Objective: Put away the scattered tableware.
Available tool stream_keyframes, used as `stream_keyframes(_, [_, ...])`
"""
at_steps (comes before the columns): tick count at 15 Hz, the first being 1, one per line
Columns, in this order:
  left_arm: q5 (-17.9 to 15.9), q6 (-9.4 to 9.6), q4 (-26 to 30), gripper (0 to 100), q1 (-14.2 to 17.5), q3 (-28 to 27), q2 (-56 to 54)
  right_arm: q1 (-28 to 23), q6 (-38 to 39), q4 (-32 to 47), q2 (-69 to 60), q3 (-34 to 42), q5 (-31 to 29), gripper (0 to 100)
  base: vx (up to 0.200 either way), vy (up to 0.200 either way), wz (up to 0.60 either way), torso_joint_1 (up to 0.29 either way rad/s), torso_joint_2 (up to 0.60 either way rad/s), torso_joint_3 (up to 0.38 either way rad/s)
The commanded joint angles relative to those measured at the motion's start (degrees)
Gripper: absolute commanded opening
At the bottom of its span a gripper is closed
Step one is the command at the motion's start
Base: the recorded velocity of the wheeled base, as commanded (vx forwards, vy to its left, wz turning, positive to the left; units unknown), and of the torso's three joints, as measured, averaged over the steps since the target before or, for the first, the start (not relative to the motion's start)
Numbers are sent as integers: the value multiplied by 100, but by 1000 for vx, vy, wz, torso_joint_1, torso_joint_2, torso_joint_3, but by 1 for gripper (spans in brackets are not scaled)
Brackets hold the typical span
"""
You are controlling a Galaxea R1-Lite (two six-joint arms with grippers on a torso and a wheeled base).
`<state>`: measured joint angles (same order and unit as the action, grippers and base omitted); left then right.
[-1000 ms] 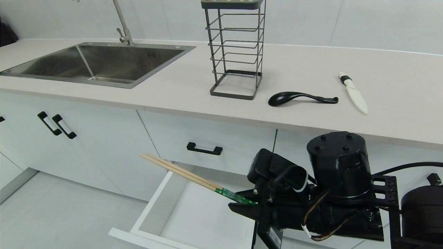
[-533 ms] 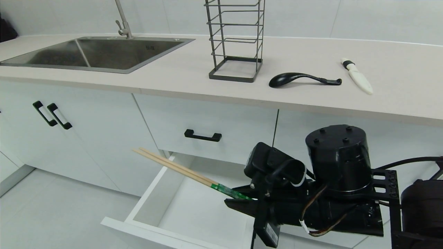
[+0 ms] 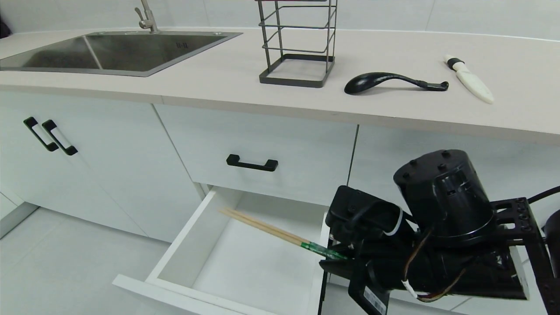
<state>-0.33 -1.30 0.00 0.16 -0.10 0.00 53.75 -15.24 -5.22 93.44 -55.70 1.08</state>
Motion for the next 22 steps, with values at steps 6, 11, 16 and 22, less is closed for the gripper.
stream_keyframes(6, [-2,-1,0,100,2,1,0,127,267,-972,1361,-336,-513,0,0,0,0,0,0,0])
stream_keyframes(11, [-2,-1,0,100,2,1,0,338,926,-102,1950,-1242,-935,0,0,0,0,0,0,0])
stream_keyframes(16, [-2,-1,0,100,2,1,0,303,909,-50,2328,-1549,-1181,0,0,0,0,0,0,0])
stream_keyframes(22, [-2,7,0,100,2,1,0,171,926,425,2829,-2217,-1515,0,0,0,0,0,0,0])
